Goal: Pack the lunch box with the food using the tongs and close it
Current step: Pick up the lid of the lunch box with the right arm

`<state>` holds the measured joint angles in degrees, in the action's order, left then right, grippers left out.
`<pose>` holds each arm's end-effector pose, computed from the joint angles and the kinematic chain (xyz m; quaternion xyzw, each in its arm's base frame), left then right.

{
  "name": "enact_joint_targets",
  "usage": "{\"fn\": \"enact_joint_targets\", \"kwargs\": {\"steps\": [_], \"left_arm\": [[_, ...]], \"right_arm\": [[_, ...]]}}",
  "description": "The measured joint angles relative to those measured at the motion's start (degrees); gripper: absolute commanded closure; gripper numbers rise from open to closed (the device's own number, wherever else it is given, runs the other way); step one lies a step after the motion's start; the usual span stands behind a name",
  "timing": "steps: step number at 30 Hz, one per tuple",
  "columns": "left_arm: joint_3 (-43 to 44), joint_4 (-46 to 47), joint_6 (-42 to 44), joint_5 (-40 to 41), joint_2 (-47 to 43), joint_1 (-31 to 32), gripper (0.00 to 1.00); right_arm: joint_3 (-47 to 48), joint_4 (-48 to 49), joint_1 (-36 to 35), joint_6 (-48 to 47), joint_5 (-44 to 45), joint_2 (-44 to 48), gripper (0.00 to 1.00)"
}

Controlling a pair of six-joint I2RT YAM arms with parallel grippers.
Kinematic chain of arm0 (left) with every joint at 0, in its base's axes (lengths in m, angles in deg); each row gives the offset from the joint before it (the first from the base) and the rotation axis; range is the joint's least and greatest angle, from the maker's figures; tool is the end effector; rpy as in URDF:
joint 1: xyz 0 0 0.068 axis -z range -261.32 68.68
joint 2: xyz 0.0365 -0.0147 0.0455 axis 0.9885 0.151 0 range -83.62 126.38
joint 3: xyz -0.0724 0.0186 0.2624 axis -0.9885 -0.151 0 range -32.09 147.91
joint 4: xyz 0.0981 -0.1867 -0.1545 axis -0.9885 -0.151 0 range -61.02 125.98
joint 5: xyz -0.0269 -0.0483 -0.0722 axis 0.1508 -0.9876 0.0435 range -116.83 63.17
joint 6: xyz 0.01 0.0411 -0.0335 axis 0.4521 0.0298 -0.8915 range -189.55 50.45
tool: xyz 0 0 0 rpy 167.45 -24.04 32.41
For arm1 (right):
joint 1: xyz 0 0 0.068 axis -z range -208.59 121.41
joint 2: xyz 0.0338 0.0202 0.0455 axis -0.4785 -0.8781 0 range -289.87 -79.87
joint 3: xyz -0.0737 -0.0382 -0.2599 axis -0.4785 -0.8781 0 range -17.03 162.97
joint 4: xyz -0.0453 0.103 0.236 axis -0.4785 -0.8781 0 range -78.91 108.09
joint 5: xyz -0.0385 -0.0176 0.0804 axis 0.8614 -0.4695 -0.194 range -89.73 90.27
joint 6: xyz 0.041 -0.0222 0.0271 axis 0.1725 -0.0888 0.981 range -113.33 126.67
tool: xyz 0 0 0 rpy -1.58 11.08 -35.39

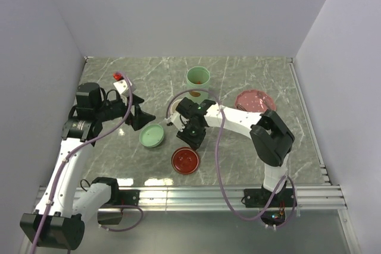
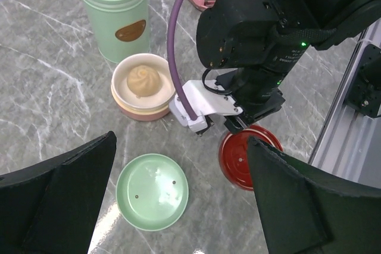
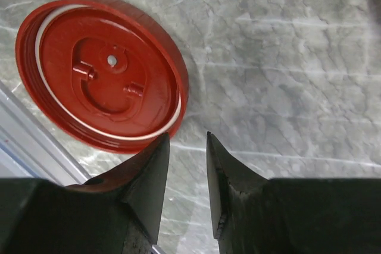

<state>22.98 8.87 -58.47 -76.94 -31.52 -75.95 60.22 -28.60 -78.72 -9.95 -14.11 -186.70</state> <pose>0.1844 -0.0447 0.3548 0.3366 0.7197 -0.3304 0.5096 0.2272 0.2857 0.1921 -0.5544 0.8143 0.1531 0.0778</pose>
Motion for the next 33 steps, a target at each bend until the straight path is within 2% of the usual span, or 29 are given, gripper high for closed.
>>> {"fn": "enact_joint_targets", "kwargs": {"steps": [8,12,14,15,17,19,23,28,33], "left_arm": [[-1.6,-0.1,0.2,0.1,0.0,0.0,0.03],[-1.9,-0.1,0.2,0.2,-0.2,0.0,0.03],[-2.1,-0.1,0.4,0.2,-0.3,0.0,0.02],[-2.3,-0.1,0.6,0.2,-0.3,0.0,0.02],[-2.4,-0.4,1.6,0.2,-0.3,0.0,0.03],[-2.4,-1.1,3.4,0.1,-0.4,0.0,0.04],[-2.5,-7.0,14.3,0.0,-0.8,0.0,0.04],[-5.8,-15.5,33.4,-0.1,-4.9,0.2,0.05],[-8.0,-23.0,55.0,0.3,-9.7,5.2,0.05]], "right_arm": [[0.0,1.4,-0.8,1.5,0.3,-3.2,0.63],[0.0,2.2,-1.0,2.3,0.5,-4.3,0.68],[0.0,2.6,-1.0,2.8,0.6,-4.8,0.77],[0.0,2.6,-1.0,2.9,0.4,-4.8,0.87],[0.0,2.6,-1.0,3.4,0.3,-4.8,0.98],[0.1,2.6,-1.1,3.4,0.4,-4.8,1.0],[0.1,2.0,-1.1,3.2,-0.3,-4.5,1.0],[0.6,-1.1,-0.6,2.4,-4.8,-0.7,1.0],[7.7,-5.6,1.4,0.8,-12.8,3.8,1.0]]}}
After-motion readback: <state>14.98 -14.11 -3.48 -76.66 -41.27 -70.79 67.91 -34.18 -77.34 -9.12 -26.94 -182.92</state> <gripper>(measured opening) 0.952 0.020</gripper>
